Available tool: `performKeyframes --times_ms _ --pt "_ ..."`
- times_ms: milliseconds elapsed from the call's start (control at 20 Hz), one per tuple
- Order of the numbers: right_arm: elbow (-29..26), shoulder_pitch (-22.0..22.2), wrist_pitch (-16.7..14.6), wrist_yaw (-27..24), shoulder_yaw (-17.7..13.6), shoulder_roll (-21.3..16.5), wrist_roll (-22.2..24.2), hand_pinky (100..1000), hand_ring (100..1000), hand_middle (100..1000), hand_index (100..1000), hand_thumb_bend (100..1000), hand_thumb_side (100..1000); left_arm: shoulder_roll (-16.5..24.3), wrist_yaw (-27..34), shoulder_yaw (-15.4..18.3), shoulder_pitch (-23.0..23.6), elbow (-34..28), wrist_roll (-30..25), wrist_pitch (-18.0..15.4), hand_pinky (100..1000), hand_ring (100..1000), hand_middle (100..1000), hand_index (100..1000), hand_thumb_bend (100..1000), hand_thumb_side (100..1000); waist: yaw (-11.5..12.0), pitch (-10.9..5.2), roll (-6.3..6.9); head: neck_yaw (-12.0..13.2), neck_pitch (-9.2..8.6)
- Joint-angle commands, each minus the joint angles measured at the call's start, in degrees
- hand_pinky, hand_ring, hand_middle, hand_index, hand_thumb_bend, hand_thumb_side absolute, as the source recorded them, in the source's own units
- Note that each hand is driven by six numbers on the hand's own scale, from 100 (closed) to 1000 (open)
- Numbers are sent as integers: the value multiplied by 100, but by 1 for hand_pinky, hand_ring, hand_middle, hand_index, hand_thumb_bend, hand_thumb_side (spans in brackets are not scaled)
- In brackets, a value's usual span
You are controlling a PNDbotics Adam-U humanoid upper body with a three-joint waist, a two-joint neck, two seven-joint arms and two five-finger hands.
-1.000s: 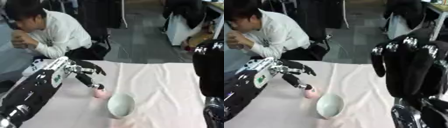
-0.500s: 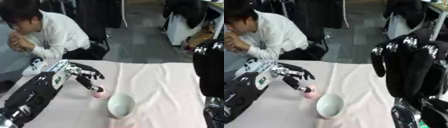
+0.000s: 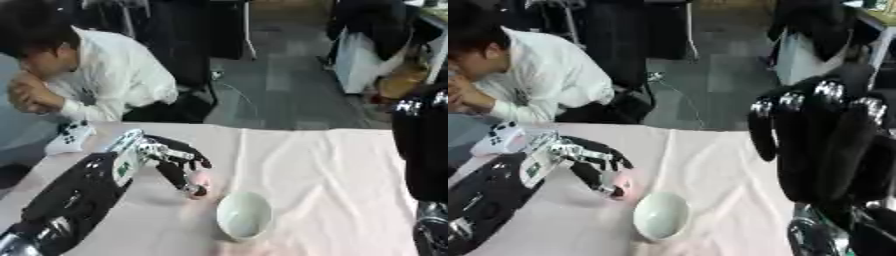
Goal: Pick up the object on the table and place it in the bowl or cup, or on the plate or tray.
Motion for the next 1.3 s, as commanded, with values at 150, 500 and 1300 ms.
performKeyframes --times_ms 150,500,1300 --pt "-65 -116 -6 -2 4 64 43 100 100 100 255 692 662 -73 -230 265 -138 293 -171 -299 767 862 951 1000 908 519 -27 -57 -3 126 -89" --pt "-65 -118 -4 1 6 93 56 100 100 100 256 700 662 -137 -478 308 -155 437 -178 -364 776 871 958 1000 791 392 -51 -49 5 141 -104" --pt "-65 -129 -9 -5 7 122 51 100 100 100 258 698 657 -212 -853 414 -167 546 141 -374 696 811 925 1000 577 285 -75 -39 -1 174 -128"
